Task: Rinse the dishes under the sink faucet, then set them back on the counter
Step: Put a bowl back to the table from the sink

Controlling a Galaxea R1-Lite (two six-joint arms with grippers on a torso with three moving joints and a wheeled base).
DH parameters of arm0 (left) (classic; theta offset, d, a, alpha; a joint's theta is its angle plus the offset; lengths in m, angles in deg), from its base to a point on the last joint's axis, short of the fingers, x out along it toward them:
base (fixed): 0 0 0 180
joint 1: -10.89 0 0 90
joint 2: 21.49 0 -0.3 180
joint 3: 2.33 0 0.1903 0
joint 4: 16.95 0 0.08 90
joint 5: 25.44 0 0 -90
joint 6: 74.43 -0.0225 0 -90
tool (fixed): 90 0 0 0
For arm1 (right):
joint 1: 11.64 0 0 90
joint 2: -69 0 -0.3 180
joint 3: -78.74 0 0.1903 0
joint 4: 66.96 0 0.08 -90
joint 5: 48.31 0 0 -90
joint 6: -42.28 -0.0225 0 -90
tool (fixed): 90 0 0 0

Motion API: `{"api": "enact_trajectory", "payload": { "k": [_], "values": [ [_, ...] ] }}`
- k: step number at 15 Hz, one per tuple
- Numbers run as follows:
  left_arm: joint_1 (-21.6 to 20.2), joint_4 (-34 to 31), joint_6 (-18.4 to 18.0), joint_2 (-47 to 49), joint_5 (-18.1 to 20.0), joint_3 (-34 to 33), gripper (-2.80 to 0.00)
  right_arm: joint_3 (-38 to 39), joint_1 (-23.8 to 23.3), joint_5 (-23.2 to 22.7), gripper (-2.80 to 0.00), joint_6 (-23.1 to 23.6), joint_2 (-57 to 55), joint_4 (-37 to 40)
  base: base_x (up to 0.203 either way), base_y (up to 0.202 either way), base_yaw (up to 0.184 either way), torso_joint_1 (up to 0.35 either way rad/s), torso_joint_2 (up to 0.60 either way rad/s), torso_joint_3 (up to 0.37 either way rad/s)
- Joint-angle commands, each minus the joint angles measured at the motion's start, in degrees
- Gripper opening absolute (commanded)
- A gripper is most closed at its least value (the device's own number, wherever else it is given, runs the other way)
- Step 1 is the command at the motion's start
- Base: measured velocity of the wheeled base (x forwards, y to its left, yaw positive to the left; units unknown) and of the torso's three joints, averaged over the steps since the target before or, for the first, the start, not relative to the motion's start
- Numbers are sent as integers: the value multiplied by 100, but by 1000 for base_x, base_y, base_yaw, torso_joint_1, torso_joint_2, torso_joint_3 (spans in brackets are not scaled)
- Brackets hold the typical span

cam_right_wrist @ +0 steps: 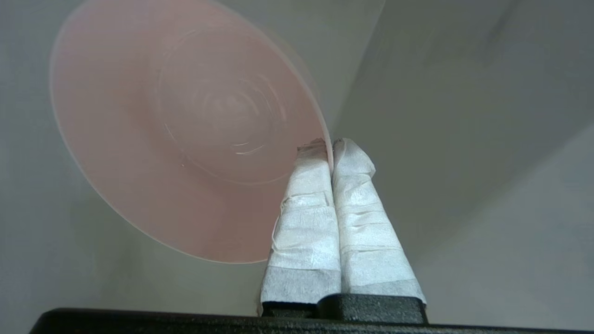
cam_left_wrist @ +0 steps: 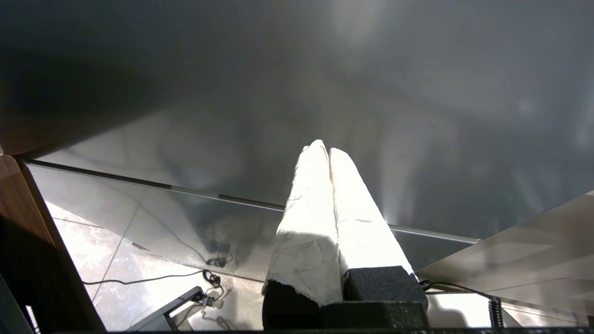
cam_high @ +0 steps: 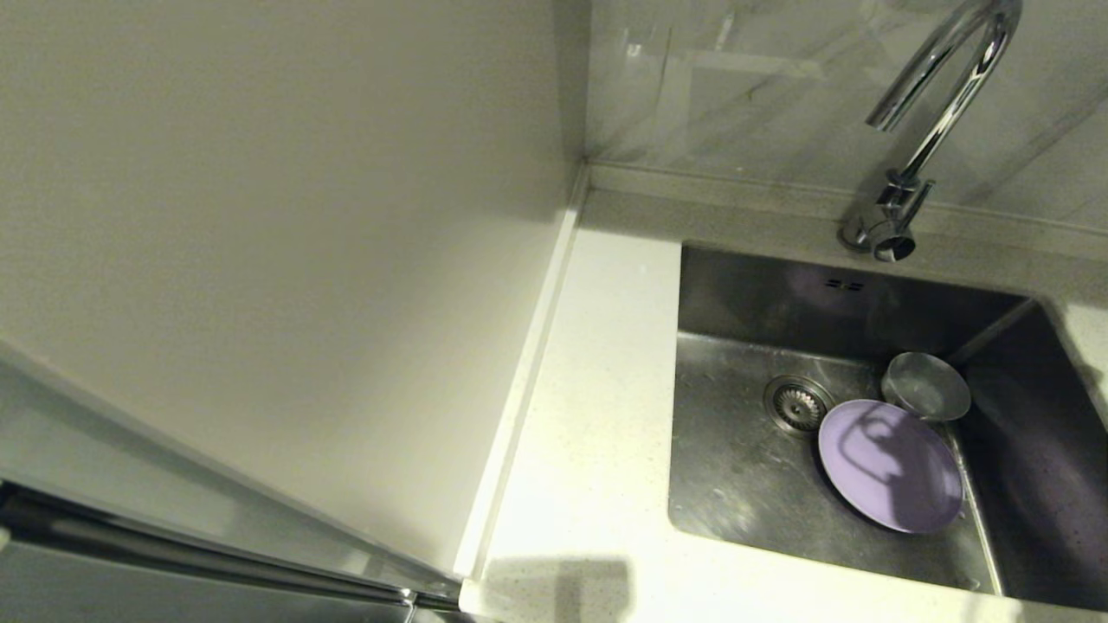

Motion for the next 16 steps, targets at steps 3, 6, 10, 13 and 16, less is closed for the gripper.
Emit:
{"api": "enact_trajectory", "payload": {
  "k": [3, 6, 10, 13, 16],
  "values": [
    [-1, 4, 4, 0, -3, -18, -280, -490, -698, -152, -280, -539, 134, 6010, 0, 0, 0, 0, 0, 0],
    [-1, 4, 4, 0, -1, -18, -280, -1381, -909, -389, -280, -2127, -322, 8797, 0, 0, 0, 0, 0, 0],
    [-1, -5, 4, 0, -1, -18, -280, -1498, -1055, -807, -280, -3299, -662, 9500, 0, 0, 0, 0, 0, 0],
    [-1, -2, 4, 0, -1, -18, -280, -1605, -1133, -826, -280, -4134, -1114, 9593, 0, 0, 0, 0, 0, 0],
    [-1, 0, 4, 0, -1, -18, -280, -1990, -1161, -858, -280, -4551, -1487, 9595, 0, 0, 0, 0, 0, 0]
  ]
}}
